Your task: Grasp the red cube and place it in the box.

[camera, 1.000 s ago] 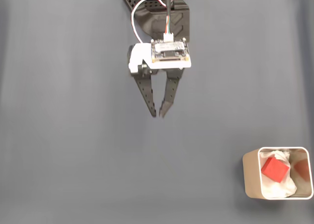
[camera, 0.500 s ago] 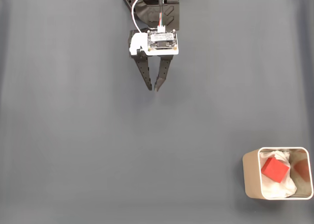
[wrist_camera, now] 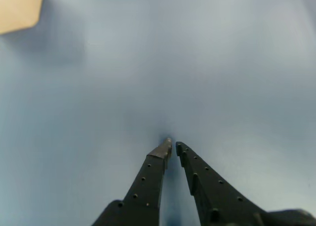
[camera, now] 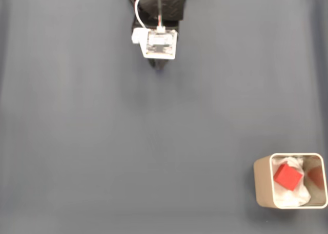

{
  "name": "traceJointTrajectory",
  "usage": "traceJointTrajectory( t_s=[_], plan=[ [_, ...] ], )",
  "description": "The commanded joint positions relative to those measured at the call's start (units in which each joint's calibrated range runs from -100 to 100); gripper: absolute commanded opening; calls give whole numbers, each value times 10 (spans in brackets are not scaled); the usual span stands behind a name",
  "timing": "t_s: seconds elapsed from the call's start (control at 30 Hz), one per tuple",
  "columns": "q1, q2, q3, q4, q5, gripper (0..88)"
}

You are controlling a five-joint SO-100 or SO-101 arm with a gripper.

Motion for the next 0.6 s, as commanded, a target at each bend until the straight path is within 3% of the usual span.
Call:
traceJointTrajectory(
  t_s=[0.0,0.57],
  plan=[
    [4,-8,8,85,15,0],
    [-3,-8,8,96,18,0]
  ],
)
